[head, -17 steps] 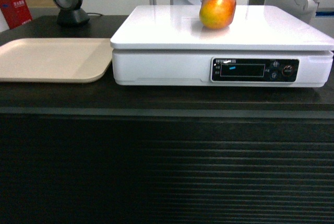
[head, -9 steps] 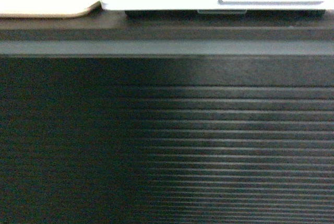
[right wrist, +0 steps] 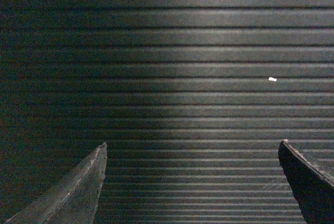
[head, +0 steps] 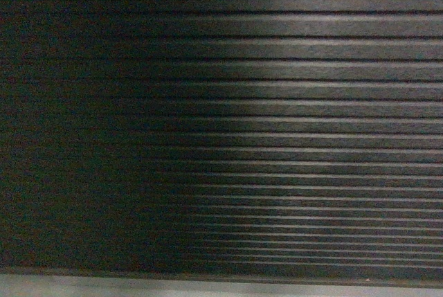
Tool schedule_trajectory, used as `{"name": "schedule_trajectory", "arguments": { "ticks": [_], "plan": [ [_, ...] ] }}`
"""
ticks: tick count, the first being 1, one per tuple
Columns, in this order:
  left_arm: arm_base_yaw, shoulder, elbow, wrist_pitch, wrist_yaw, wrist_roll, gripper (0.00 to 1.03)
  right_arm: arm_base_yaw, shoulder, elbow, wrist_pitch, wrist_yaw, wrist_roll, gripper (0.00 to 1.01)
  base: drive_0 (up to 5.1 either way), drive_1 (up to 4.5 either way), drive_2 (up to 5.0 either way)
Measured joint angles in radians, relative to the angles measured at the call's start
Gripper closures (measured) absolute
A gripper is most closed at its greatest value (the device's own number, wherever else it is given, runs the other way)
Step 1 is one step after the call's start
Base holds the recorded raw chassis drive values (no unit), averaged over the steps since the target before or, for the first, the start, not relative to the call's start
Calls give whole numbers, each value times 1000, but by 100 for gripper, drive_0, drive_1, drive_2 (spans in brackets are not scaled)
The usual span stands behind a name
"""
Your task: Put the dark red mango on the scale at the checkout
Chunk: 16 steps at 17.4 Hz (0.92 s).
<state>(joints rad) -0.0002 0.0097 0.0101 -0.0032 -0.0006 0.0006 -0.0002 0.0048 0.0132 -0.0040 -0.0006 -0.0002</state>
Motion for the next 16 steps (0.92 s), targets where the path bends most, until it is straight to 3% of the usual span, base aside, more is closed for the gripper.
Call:
{"name": "schedule_trajectory", "arguments": {
  "ticks": [16],
  "plan": [
    [0, 0, 0, -2, 0, 0, 5, 0, 0, 0, -1, 0, 0, 3, 0, 0, 0]
  ]
}}
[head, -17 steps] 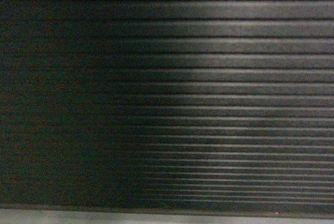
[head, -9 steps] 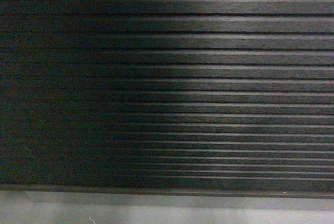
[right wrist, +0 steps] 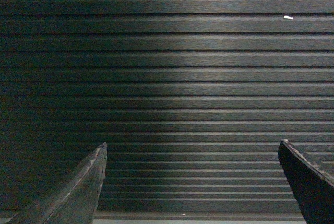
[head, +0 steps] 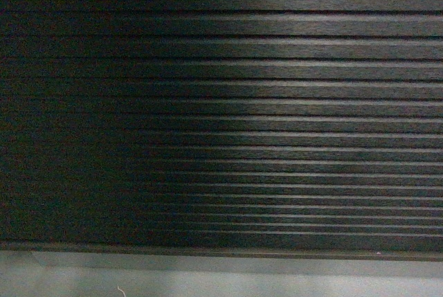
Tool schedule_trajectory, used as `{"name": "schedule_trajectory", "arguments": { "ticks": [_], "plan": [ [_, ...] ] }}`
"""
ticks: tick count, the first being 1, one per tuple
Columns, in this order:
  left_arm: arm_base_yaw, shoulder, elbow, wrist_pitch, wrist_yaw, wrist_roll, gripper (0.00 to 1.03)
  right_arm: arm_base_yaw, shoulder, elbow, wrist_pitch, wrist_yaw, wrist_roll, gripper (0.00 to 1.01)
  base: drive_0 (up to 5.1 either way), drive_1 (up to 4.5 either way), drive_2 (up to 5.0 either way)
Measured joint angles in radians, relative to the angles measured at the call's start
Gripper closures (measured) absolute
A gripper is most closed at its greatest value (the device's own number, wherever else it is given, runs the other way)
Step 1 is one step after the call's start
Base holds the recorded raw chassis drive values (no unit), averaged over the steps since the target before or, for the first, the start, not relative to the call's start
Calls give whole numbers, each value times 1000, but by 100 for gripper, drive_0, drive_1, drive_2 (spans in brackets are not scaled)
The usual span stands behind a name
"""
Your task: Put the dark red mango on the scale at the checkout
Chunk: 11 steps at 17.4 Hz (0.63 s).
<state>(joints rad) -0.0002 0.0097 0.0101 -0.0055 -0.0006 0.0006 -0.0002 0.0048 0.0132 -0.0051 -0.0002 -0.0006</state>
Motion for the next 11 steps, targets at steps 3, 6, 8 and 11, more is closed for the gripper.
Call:
{"name": "schedule_trajectory", "arguments": {
  "ticks": [3, 6, 8, 11],
  "plan": [
    [0, 0, 0, 0, 0, 0, 5, 0, 0, 0, 0, 0, 0, 3, 0, 0, 0],
    [0, 0, 0, 0, 0, 0, 5, 0, 0, 0, 0, 0, 0, 3, 0, 0, 0],
    [0, 0, 0, 0, 0, 0, 5, 0, 0, 0, 0, 0, 0, 3, 0, 0, 0],
    [0, 0, 0, 0, 0, 0, 5, 0, 0, 0, 0, 0, 0, 3, 0, 0, 0]
  ]
}}
